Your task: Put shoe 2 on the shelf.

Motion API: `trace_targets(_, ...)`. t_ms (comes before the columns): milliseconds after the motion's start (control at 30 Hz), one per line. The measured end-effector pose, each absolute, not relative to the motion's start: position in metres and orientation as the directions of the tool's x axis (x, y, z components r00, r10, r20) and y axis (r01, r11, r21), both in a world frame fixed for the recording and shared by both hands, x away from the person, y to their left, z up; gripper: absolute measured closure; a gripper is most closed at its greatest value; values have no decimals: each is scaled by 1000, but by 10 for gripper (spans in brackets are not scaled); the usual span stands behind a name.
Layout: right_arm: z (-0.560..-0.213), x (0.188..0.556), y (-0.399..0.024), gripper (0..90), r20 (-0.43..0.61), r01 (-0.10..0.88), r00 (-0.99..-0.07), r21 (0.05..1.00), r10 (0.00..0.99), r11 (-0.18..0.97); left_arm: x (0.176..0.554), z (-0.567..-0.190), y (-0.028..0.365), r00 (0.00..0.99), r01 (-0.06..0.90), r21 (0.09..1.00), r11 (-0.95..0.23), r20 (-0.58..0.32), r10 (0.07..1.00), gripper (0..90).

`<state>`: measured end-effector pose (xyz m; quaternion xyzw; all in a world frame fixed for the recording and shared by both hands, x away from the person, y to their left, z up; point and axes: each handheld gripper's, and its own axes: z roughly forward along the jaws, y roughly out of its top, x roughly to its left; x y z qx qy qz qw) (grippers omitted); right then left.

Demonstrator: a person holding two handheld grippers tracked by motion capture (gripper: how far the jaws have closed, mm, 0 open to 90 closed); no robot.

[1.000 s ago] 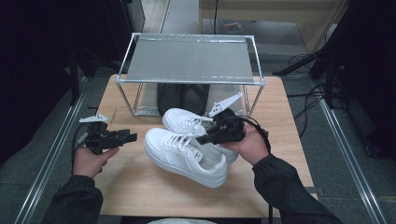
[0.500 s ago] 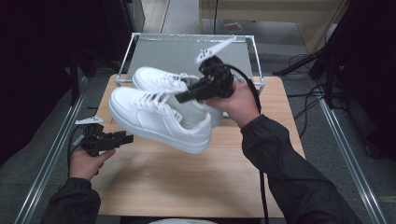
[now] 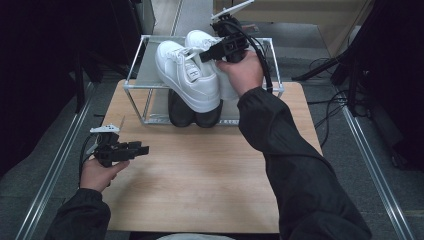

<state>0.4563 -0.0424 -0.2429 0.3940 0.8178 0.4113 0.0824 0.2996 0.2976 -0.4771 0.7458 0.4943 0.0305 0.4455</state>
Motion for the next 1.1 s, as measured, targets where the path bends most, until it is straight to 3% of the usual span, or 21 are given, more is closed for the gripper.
trace_targets(200, -251, 490, -32, 785, 219, 680, -484, 704, 847, 206, 303, -478, 293, 526, 705, 697, -127, -395, 753, 474)
trace_targets(467, -263, 508, -11, 778, 231, 717, -295, 695, 927, 55, 306, -477, 289, 540, 705, 696, -138, -400, 740, 474)
trace_targets(800, -272, 507, 9, 747, 190, 717, -231, 696, 954, 34, 307, -476, 286, 554, 700, 696, -158, -391, 735, 474)
trace_targets(1100, -273, 508, 8, 624, 197, 717, -248, 696, 949, 43, 307, -477, 284, 556, 701, 694, -163, -389, 734, 472)
